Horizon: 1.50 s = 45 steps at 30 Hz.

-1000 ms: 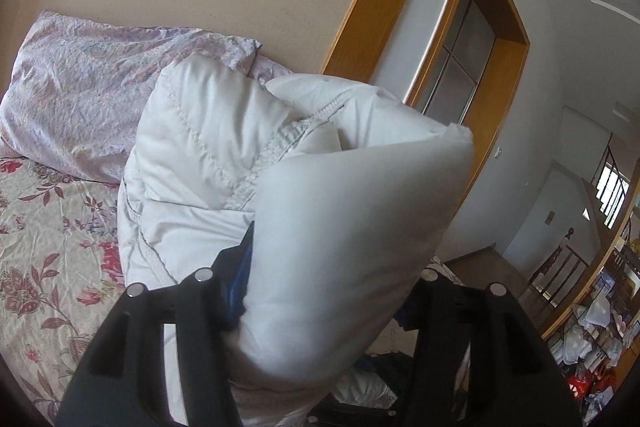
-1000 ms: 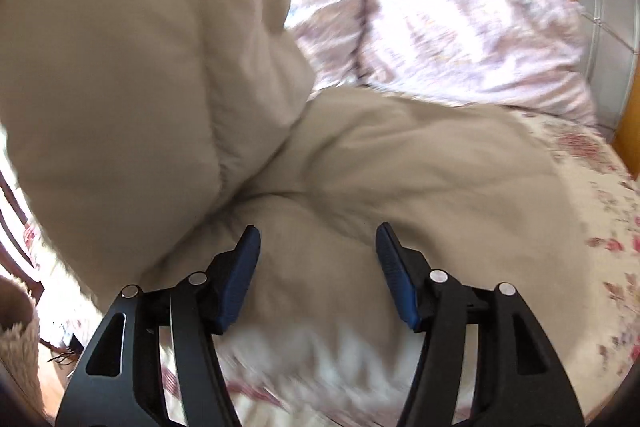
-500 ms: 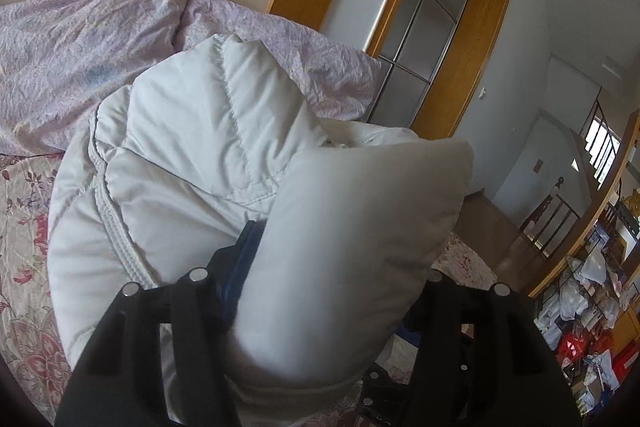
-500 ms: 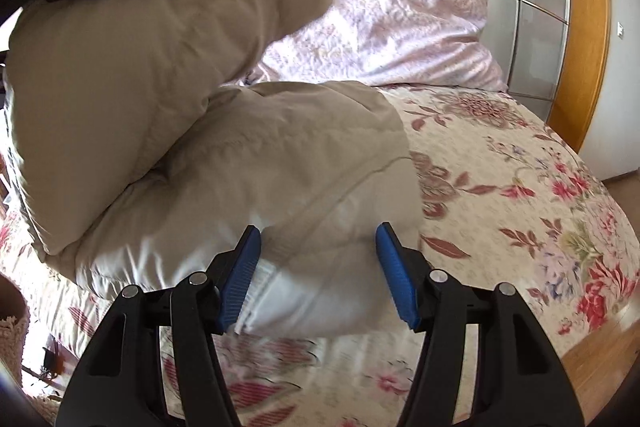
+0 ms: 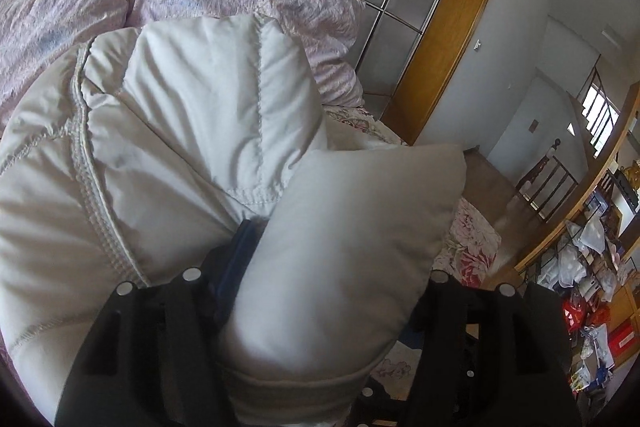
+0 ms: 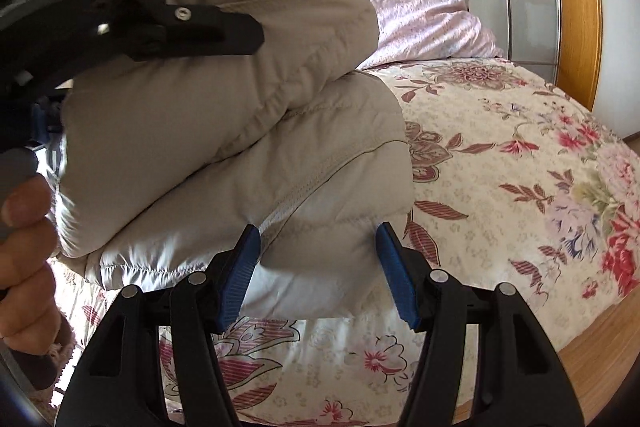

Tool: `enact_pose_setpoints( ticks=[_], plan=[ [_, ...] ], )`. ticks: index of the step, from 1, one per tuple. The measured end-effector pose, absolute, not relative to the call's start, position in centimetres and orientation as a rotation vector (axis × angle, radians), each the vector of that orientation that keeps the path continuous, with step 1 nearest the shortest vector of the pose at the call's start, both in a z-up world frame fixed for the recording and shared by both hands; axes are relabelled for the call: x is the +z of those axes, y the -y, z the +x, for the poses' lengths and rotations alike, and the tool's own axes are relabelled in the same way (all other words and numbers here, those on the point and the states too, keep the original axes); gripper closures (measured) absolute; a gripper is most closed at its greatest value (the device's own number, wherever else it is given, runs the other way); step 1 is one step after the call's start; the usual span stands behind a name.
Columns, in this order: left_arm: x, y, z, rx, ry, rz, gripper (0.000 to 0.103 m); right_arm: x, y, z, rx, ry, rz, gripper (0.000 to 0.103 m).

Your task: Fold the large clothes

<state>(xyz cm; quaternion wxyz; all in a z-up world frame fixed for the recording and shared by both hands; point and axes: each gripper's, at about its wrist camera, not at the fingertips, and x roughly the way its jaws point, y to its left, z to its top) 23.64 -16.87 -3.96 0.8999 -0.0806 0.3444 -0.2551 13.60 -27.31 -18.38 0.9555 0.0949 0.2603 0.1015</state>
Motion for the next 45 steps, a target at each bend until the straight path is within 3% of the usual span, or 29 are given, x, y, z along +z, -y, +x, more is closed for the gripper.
enact_pose_setpoints(
  ticks=[11, 23, 29, 45],
  plan=[
    [-5.8, 19.1, 24.8, -0.534, -0.769, -0.151, 0.025, -19.7, 27.7, 13.1, 0.218, -0.546, 0.255, 0.041],
    [0.3, 15.6, 19.7, -0.607, -0.659, -0.195, 0.007, -20.0, 27.8, 13.2, 0.215, -0.567, 0.278, 0.037],
    [2.8, 11.2, 18.7, -0.416, -0.540, -0.153, 0.006, -20.0, 27.8, 13.2, 0.215, -0.569, 0.277, 0.037],
    [-1.4, 7.9, 23.8, -0.110, -0.603, 0.017, 0.007, -20.2, 27.8, 13.1, 0.208, -0.575, 0.265, 0.036]
  ],
)
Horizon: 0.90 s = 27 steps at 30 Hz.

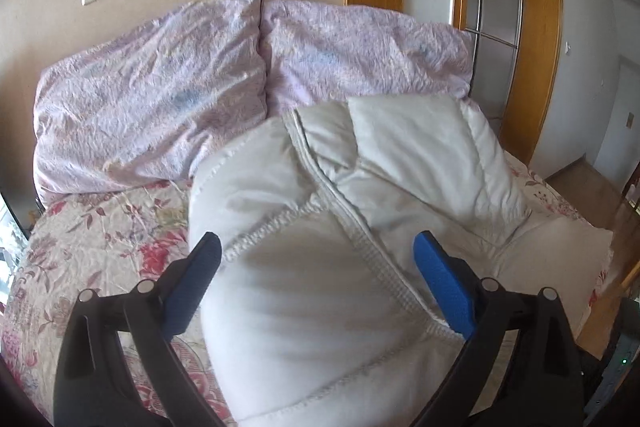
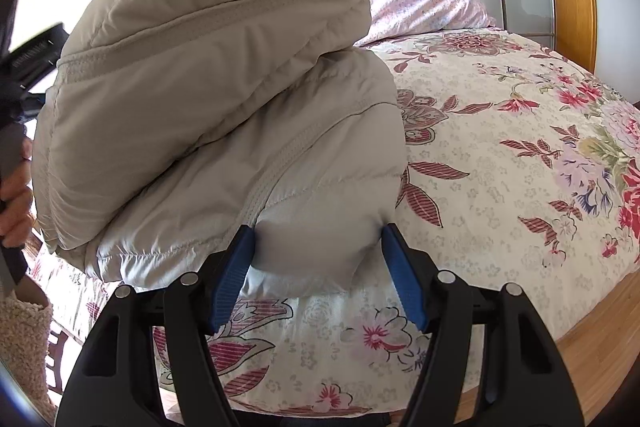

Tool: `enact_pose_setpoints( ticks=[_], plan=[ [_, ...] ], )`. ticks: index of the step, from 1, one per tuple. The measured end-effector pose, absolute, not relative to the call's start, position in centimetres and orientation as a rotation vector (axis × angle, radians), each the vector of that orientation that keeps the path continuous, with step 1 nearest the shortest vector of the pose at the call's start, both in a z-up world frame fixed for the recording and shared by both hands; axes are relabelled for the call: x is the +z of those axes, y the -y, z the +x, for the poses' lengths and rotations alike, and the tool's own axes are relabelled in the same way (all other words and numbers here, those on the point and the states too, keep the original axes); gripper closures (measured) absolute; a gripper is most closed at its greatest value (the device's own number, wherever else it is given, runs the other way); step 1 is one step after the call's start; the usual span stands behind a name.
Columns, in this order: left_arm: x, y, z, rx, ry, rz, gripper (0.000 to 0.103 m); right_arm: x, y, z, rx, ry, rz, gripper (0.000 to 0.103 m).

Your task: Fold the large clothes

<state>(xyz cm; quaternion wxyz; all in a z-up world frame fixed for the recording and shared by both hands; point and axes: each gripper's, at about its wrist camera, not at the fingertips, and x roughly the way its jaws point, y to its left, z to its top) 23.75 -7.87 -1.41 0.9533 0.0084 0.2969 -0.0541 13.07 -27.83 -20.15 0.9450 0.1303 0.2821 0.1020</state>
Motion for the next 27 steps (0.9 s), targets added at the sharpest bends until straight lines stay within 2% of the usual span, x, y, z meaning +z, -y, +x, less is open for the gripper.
enact_pose_setpoints(
  ticks=[16, 21, 27],
  plan=[
    [-7.1, 13.2, 27.2, -0.180, -0.608, 0.088, 0.002, -19.1, 29.4, 12.1, 0.165, -0.532, 0.251, 0.031],
    [-6.8, 13.0, 26.9, -0.195, -0.597, 0.090, 0.002, -14.9, 31.3, 10.2, 0.078, -0.422, 0.231, 0.031],
    [-2.9, 8.5, 24.7, -0.244, -0.574, -0.062, 0.002, -6.8, 27.7, 11.2, 0.156, -0.289, 0.092, 0.032]
  ],
)
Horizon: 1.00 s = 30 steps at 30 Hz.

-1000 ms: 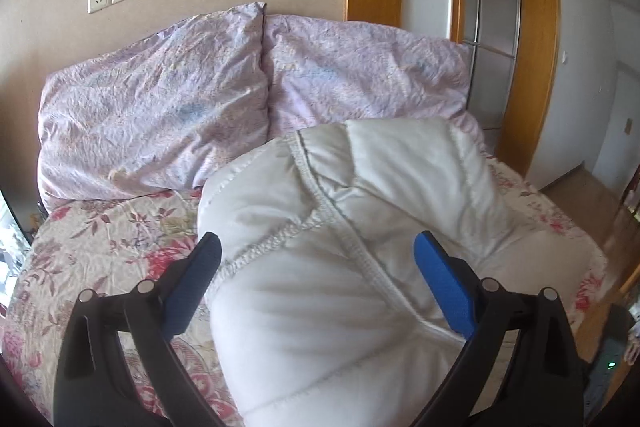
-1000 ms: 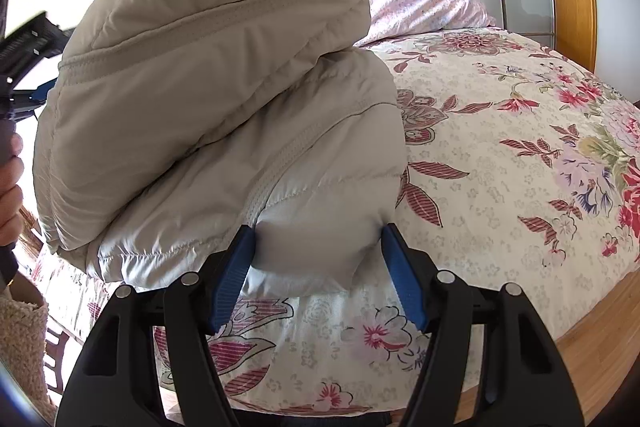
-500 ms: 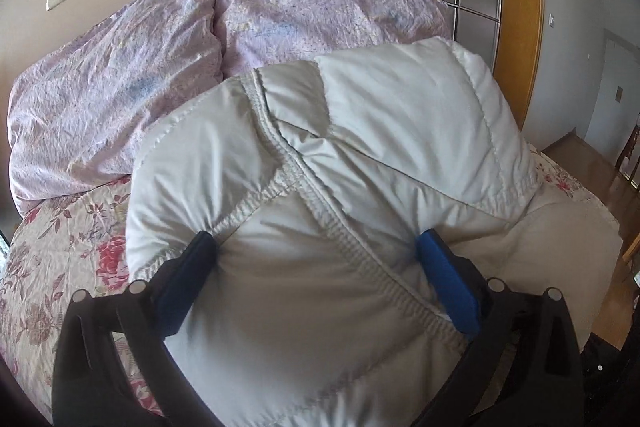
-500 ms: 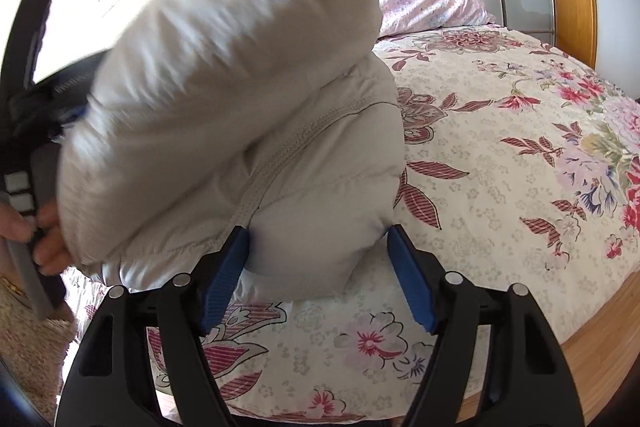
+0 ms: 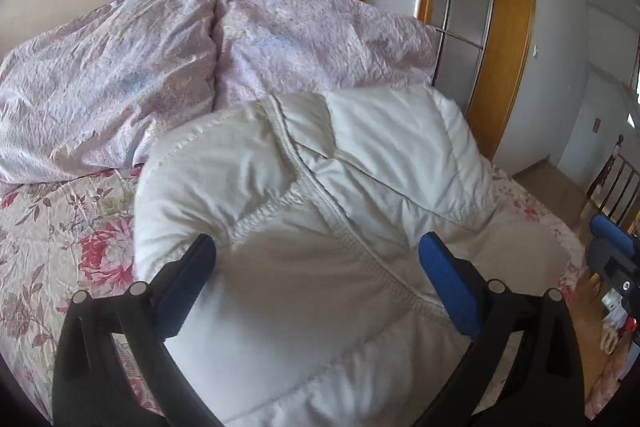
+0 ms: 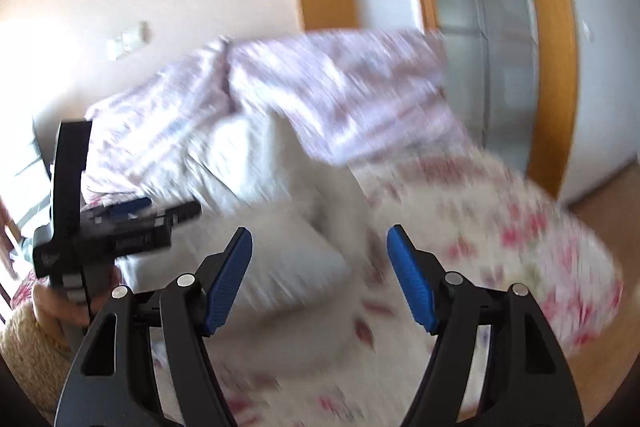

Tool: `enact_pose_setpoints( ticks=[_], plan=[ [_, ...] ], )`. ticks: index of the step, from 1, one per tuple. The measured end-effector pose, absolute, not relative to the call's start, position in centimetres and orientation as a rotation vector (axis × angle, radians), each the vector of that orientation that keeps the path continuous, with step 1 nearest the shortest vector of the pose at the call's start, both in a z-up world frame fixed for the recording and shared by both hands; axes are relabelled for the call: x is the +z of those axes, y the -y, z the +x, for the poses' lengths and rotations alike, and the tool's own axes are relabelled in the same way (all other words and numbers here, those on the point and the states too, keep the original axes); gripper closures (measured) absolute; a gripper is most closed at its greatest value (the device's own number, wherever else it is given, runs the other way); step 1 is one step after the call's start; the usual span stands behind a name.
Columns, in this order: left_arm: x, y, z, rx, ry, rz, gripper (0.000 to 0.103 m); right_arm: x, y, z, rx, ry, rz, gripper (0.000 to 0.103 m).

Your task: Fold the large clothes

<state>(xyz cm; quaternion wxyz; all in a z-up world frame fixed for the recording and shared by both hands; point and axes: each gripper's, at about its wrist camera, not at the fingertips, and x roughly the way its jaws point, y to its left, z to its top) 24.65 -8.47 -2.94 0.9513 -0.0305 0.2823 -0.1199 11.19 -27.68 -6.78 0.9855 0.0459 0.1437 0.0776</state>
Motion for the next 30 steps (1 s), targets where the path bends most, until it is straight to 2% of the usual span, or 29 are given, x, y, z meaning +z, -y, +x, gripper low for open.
enact_pose_setpoints(
  ticks=[5, 11, 16, 22, 30],
  plan=[
    [-0.7, 4.0, 24.9, -0.143, -0.544, -0.104, 0.002, -2.8, 23.3, 16.4, 0.289, -0.306, 0.039, 0.043],
    [-0.9, 2.6, 26.9, -0.056, -0.565, -0.036, 0.002, -1.3, 20.0, 23.1, 0.311, -0.379, 0.012, 0.060],
    [-1.8, 1.8, 28.9, -0.015, -0.589, -0.029, 0.002, -2.0, 18.2, 26.3, 0.263, -0.406, -0.060, 0.061],
    [-3.5, 2.0, 30.6, -0.043, -0.616, -0.050, 0.002, -5.9, 20.2, 29.0, 0.197, -0.503, -0.040, 0.064],
    [-4.6, 4.6, 31.7, -0.093, -0.644, -0.015, 0.002, -8.5, 22.0, 30.5, 0.193, -0.497, 0.006, 0.065]
  ],
)
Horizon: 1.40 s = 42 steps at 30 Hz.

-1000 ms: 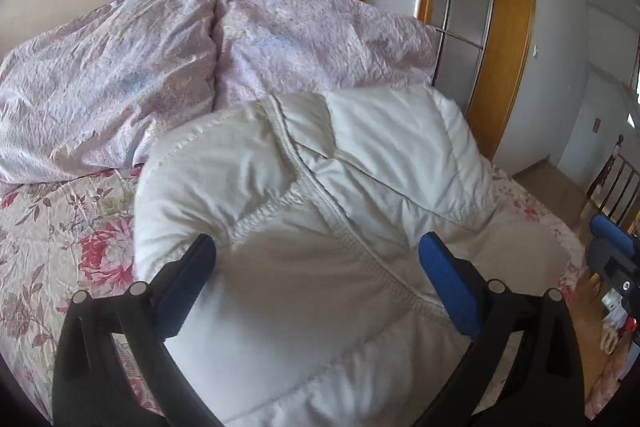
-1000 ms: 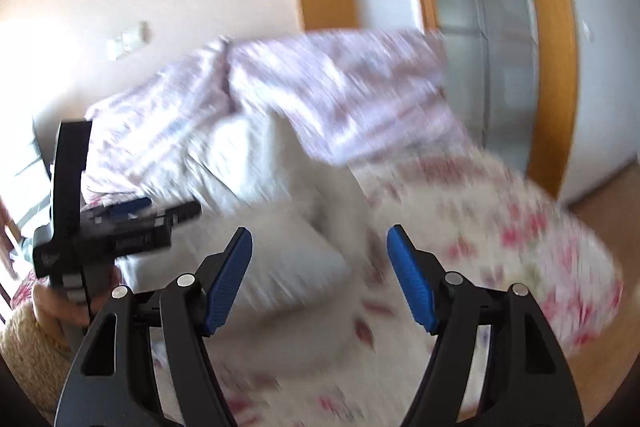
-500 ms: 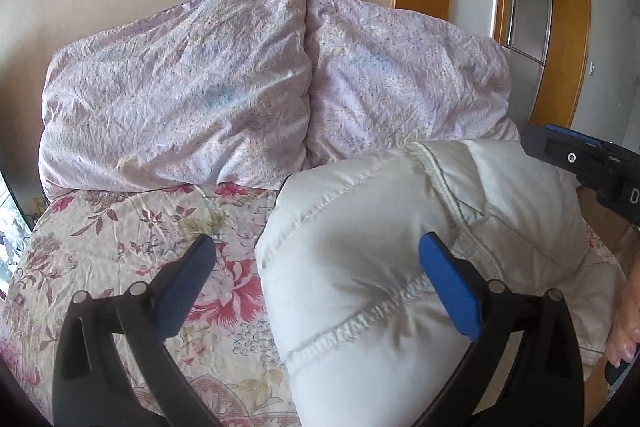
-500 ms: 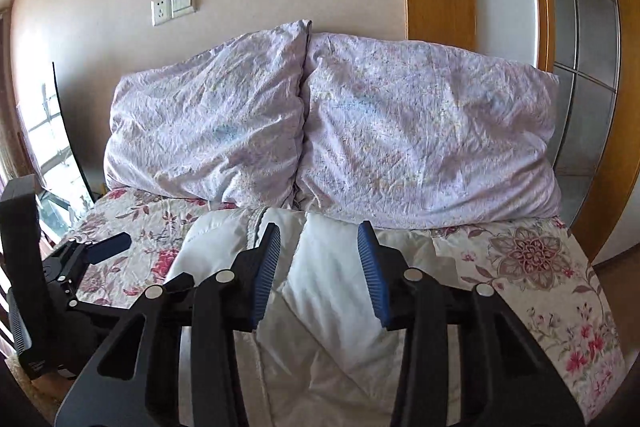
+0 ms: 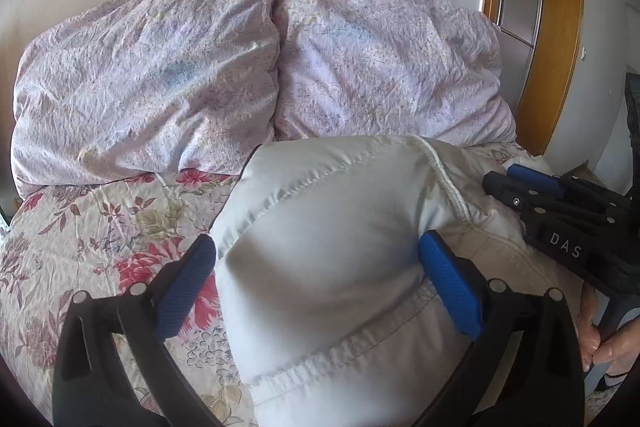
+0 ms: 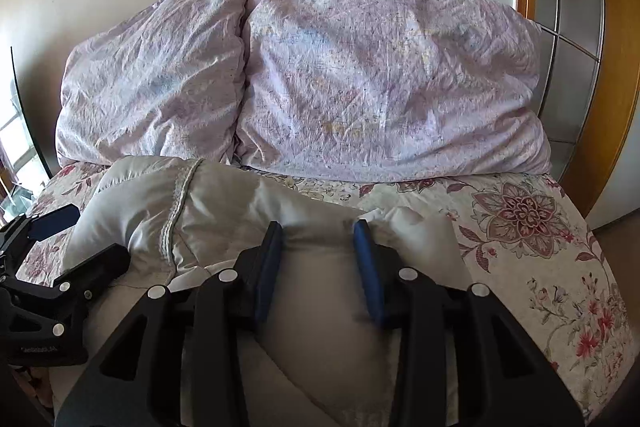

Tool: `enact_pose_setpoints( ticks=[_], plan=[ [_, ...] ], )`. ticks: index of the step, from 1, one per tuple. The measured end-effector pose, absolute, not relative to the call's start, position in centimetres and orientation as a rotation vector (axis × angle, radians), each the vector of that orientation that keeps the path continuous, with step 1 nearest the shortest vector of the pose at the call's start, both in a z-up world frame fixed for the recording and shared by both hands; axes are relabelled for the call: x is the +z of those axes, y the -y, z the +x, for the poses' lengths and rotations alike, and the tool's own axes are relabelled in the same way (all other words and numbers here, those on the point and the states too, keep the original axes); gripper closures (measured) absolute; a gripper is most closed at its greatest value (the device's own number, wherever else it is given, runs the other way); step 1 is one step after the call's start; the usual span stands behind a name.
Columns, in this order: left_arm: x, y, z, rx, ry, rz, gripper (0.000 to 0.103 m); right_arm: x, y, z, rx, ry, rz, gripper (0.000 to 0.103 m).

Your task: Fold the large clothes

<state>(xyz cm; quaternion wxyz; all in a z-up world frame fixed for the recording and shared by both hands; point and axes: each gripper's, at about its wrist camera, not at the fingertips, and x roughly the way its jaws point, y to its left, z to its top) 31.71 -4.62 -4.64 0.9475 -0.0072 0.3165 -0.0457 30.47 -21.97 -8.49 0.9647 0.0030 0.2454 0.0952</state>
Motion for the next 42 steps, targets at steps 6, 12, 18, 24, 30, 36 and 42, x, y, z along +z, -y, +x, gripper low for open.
enact_pose_setpoints(
  ticks=[6, 12, 18, 24, 30, 36, 42],
  plan=[
    [-5.7, 4.9, 32.7, -0.111, -0.692, -0.035, 0.002, -10.0, 22.4, 31.4, 0.201, -0.502, 0.039, 0.065],
    [-6.4, 5.6, 32.8, -0.085, -0.689, 0.008, 0.002, -11.0, 22.4, 32.1, 0.212, -0.524, 0.051, 0.063],
    [-7.0, 5.9, 33.4, -0.076, -0.711, 0.023, 0.002, -11.9, 22.4, 33.2, 0.228, -0.567, 0.063, 0.062],
    [-7.8, 6.0, 34.1, -0.074, -0.742, 0.027, 0.002, -12.7, 22.4, 34.4, 0.242, -0.622, 0.073, 0.062],
    [-8.4, 6.1, 34.6, -0.067, -0.756, 0.028, 0.002, -13.2, 22.1, 35.1, 0.251, -0.659, 0.074, 0.061],
    [-8.8, 5.8, 34.9, -0.071, -0.758, 0.009, 0.002, -13.5, 22.2, 35.8, 0.261, -0.678, 0.081, 0.061],
    [-9.1, 5.9, 35.1, -0.062, -0.752, 0.011, 0.002, -13.6, 22.2, 36.1, 0.261, -0.682, 0.076, 0.061]
  ],
)
